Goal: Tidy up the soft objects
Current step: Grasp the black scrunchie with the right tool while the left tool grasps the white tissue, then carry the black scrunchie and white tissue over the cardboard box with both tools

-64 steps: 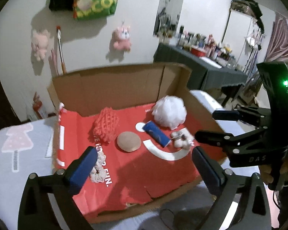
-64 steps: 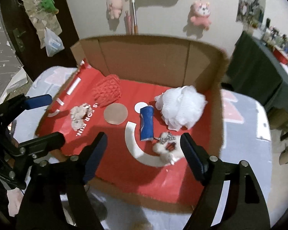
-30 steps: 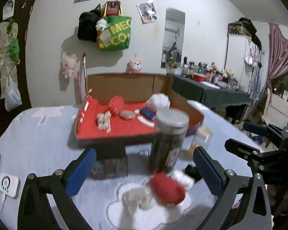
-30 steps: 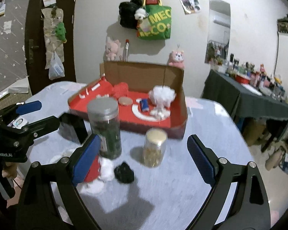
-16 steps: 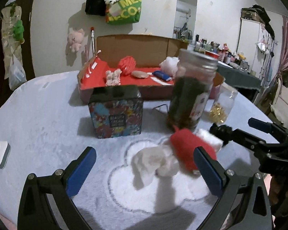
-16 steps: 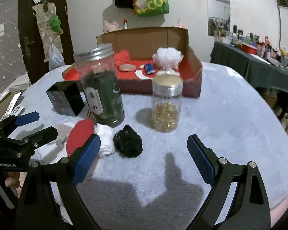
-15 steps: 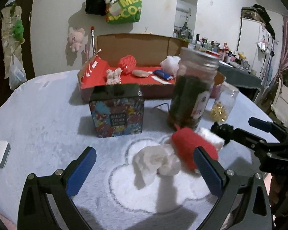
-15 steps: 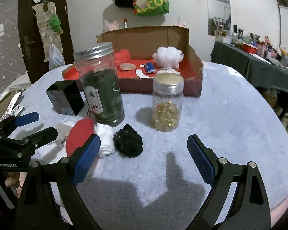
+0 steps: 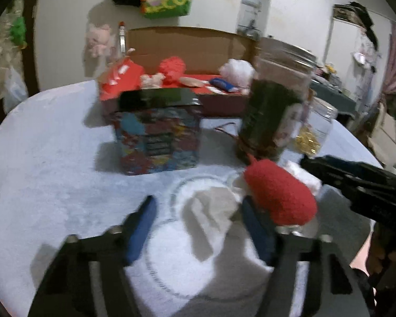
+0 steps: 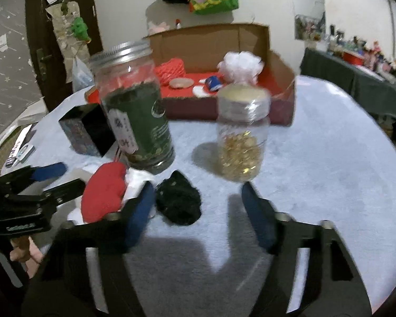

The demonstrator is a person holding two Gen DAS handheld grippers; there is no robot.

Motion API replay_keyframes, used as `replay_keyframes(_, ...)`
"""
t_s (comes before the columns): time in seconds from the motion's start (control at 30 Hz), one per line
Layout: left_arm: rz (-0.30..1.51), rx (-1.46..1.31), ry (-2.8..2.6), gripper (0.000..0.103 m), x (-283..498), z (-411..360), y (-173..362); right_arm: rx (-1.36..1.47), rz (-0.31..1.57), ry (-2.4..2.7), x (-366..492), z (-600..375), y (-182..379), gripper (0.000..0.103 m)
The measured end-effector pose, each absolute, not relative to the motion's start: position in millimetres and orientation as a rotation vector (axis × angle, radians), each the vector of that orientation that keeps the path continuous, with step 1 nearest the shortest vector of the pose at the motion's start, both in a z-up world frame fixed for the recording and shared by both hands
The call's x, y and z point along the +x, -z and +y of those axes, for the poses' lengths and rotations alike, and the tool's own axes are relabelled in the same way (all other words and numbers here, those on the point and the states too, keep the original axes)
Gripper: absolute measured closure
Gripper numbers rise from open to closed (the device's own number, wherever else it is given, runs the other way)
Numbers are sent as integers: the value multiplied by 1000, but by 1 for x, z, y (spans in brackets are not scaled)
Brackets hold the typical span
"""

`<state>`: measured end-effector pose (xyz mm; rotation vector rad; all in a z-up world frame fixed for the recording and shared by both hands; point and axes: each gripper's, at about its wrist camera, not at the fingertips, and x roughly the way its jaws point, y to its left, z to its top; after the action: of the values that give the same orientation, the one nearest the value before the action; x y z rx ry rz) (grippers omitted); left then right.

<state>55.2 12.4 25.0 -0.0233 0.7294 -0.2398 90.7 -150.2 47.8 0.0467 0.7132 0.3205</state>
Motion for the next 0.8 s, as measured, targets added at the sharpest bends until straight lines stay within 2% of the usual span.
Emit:
replay_keyframes(0.03, 720, -14, 268, 68, 53, 9, -26, 71, 726, -360, 92, -151, -45, 69)
replay_keyframes(0.07, 722, -12, 292, 84, 53, 6, -28, 96, 728, -389, 91, -152, -45, 73)
replay_keyframes(0.1, 722, -10, 303, 86, 52, 4, -29, 103, 718, -393, 88, -152, -46, 75)
replay_keyframes(0.33, 679, -17, 352, 88, 46, -7, -45, 77, 645, -398, 71, -149, -62, 76)
replay_keyframes(0.8, 688, -10, 328, 88, 53, -7, -53, 80, 648, -389, 72, -152, -64, 76)
